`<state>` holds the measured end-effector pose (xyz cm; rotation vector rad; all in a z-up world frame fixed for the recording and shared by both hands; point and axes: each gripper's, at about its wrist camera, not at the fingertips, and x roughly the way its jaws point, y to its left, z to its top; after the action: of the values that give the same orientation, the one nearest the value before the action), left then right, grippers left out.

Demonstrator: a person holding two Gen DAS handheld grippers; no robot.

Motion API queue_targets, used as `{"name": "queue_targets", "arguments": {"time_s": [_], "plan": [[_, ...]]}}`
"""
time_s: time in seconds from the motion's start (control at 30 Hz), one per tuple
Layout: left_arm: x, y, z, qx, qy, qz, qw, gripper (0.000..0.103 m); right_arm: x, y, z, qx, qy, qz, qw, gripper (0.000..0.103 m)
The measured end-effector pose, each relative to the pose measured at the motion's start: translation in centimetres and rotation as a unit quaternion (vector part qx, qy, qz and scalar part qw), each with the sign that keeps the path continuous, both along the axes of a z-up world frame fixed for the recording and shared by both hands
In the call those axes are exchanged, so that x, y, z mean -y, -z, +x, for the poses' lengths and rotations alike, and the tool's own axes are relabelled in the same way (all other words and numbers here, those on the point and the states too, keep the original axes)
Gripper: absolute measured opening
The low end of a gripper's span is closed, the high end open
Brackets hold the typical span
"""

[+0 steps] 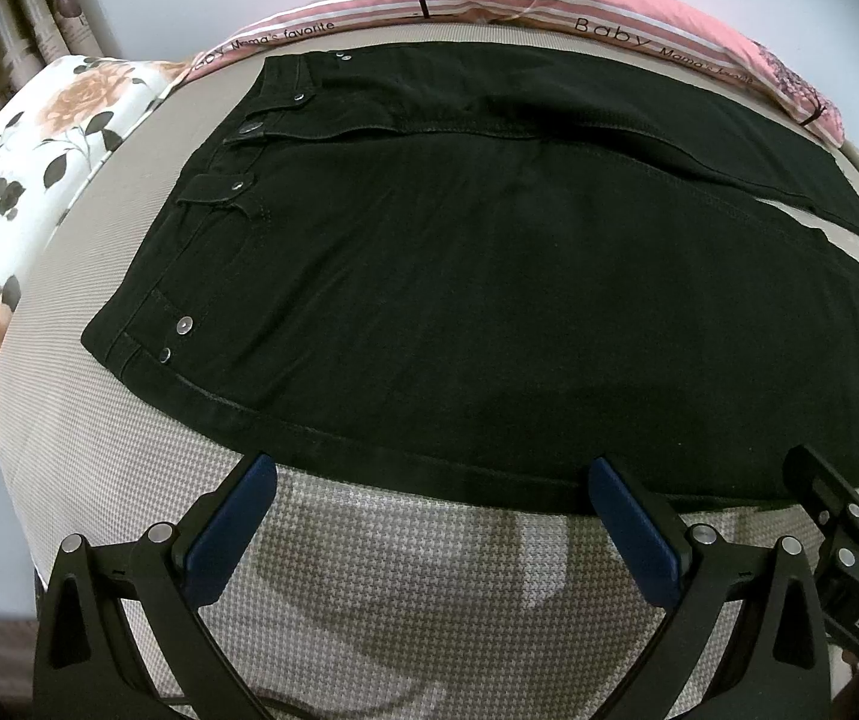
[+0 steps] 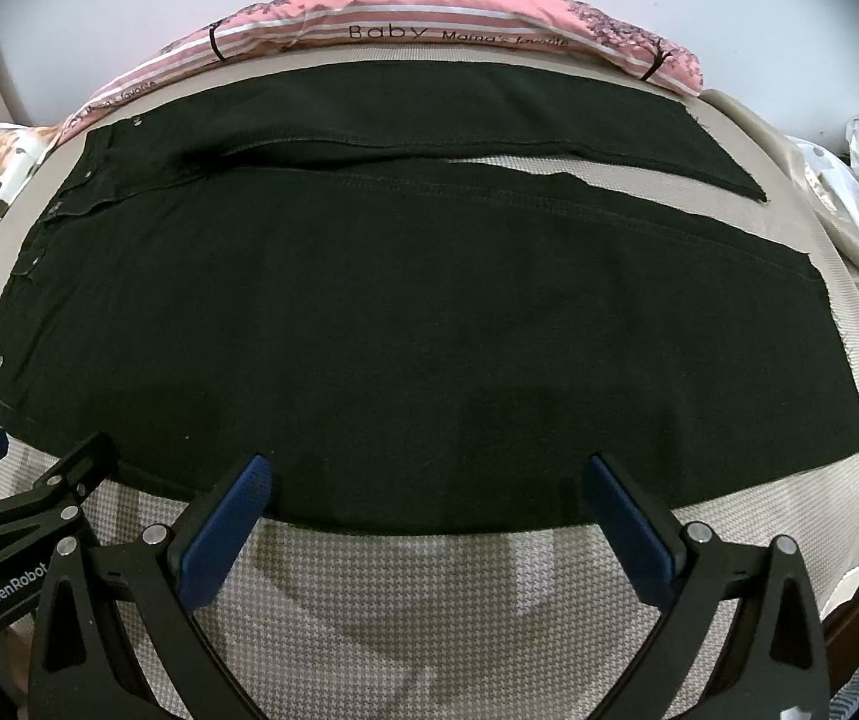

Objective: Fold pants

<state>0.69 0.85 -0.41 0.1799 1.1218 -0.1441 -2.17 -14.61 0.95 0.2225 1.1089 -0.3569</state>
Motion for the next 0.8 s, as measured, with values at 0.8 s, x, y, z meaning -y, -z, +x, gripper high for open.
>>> {"name": "queue_targets", "arguments": {"time_s": [0.8], "plan": [[-0.5, -2.1, 0.3, 0.040, -0.002, -0.016, 0.9991, 0.103, 0.6, -2.4, 0.5, 0.039, 0.005, -0.021, 0.999, 0.103]]}}
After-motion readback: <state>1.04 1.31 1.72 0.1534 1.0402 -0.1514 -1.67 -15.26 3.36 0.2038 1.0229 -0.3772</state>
